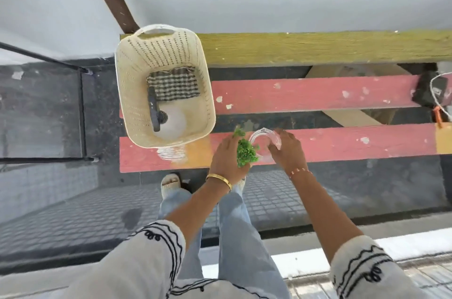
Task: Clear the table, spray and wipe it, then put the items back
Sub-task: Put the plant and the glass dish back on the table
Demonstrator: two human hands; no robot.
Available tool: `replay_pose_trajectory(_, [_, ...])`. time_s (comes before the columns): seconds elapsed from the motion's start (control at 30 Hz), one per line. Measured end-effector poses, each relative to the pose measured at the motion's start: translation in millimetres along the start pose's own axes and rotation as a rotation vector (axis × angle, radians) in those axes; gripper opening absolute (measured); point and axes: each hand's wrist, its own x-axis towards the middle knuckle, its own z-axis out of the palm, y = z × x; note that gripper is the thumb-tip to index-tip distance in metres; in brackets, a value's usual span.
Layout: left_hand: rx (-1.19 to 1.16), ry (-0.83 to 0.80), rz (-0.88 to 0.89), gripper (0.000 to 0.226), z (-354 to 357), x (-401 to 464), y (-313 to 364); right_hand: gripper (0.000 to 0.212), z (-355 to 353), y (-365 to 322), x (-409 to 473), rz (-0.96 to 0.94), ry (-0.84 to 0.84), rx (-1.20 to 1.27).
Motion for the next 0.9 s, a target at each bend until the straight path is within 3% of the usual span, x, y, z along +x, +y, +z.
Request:
replay_pose_trajectory(0.13, [0.136,-0.037,-0.03,0.088,15.5,14.5,-11.7,0.056,11.3,13.7,21.7,0.076,-0.088,0.058])
replay_pose_trajectory(0.27, [0.101,-0.044,-0.055,0.094,23.4,22.8,-18.4,0.056,26.2,25.3,32.4,0.148,-0.091,0.074])
replay_pose_trajectory(0.5, [-0.048,-0.003,-0.035,0.081,29.5,31.9,-22.4,0.052,43.5,37.0,46.6,0.19,0.025,0.061])
replay_pose_trajectory(0.9, [0.005,0.034,-0.081,0.07,22.6,18.8,-23.4,0.041,35.6,34.6,41.6,0.114,0.098,0.102])
